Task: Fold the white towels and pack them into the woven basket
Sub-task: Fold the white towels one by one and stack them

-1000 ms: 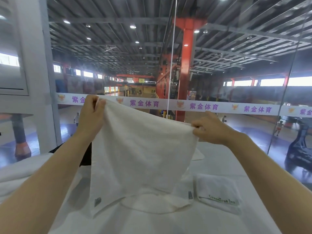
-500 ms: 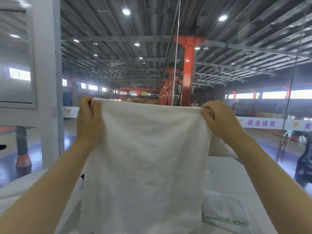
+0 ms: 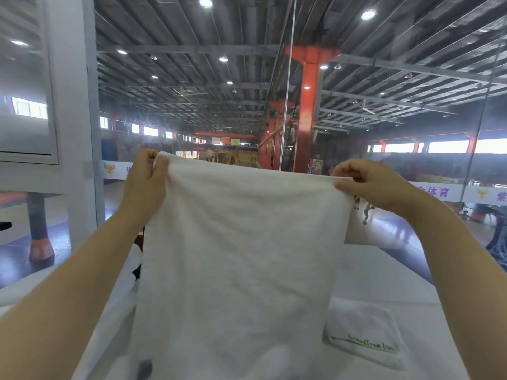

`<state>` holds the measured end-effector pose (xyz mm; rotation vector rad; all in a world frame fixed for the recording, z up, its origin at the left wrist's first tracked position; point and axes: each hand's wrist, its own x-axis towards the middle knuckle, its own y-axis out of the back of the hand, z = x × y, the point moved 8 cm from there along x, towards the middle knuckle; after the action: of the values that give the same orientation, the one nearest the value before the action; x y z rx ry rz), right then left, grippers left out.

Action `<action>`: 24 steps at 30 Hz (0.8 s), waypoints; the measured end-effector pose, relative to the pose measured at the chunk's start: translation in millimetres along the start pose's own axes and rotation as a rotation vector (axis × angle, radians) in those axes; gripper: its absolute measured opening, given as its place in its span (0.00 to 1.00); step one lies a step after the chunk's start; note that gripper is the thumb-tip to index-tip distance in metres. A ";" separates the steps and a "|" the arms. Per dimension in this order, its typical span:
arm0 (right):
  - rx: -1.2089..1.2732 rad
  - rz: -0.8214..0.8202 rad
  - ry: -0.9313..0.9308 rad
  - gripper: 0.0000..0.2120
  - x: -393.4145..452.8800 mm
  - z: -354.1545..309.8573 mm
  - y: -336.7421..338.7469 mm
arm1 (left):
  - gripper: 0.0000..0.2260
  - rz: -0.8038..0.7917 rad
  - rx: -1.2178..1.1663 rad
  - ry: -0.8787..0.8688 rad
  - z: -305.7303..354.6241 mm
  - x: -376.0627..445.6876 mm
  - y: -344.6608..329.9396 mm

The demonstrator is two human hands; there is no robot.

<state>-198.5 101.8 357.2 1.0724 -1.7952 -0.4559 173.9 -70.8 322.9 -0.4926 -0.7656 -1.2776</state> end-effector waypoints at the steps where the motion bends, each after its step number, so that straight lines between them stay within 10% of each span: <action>1: 0.025 -0.067 -0.026 0.07 -0.1 3.0 -4.1 | 0.03 0.003 -0.012 0.005 0.5 -0.3 0.0; 24: 0.315 0.259 -0.016 0.07 -3.0 11.8 -21.8 | 0.08 -0.046 0.011 0.107 -21.0 -5.7 -10.4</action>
<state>-198.1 90.7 334.8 1.0270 -2.0311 -0.0242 168.1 -84.4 303.9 -0.3964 -0.6978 -1.3311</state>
